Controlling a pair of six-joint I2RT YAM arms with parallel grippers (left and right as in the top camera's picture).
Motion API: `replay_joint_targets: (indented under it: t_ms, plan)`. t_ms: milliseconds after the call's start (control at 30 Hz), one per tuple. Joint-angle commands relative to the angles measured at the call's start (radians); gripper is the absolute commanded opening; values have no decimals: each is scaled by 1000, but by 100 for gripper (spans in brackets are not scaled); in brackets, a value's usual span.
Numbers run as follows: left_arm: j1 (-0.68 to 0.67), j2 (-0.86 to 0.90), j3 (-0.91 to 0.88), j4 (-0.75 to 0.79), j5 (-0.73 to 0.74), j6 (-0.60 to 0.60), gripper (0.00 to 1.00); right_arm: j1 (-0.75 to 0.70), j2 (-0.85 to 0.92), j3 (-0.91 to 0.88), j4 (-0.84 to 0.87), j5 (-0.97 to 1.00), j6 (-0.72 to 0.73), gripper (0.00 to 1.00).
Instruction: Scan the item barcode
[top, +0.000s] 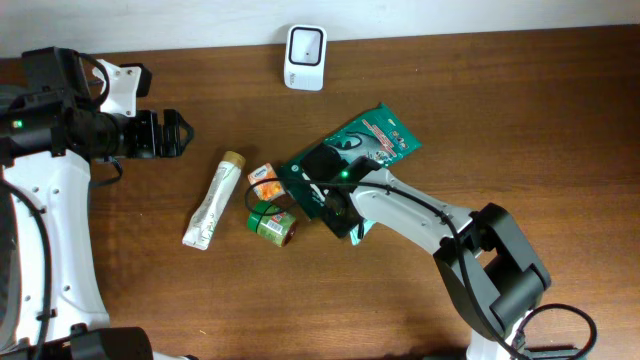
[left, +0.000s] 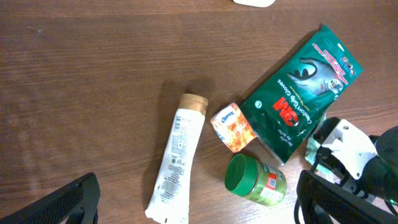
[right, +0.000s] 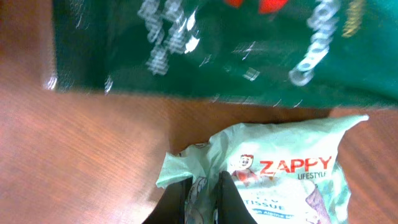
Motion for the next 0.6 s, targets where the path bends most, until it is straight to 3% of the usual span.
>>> replay_joint_targets:
  t_ms: [0, 167, 267, 333, 400, 433, 500, 533, 567]
  plan:
    - [5, -16, 16, 0, 11, 16, 99, -5, 24, 47, -99, -224, 16, 4]
    - [5, -16, 16, 0, 11, 16, 99, -90, -114, 189, -238, -533, 18, 4]
    - [5, -16, 16, 0, 11, 16, 99, -220, -207, 198, -309, -801, -16, 4]
    - [5, -16, 16, 0, 11, 16, 99, -284, -206, 194, -350, -886, -66, 4]
    - [5, -16, 16, 0, 11, 16, 99, -330, -194, 157, -355, -821, -73, 4]
    - [5, -16, 16, 0, 11, 16, 99, -339, -189, 141, -349, -779, -72, 11]
    - [5, -16, 16, 0, 11, 16, 99, -342, -174, 111, -323, -721, -60, 56]
    - [5, -16, 16, 0, 11, 16, 99, -348, -167, 95, -305, -700, -32, 67]
    - [5, -16, 16, 0, 11, 16, 99, -359, -155, 79, -289, -697, -21, 70]
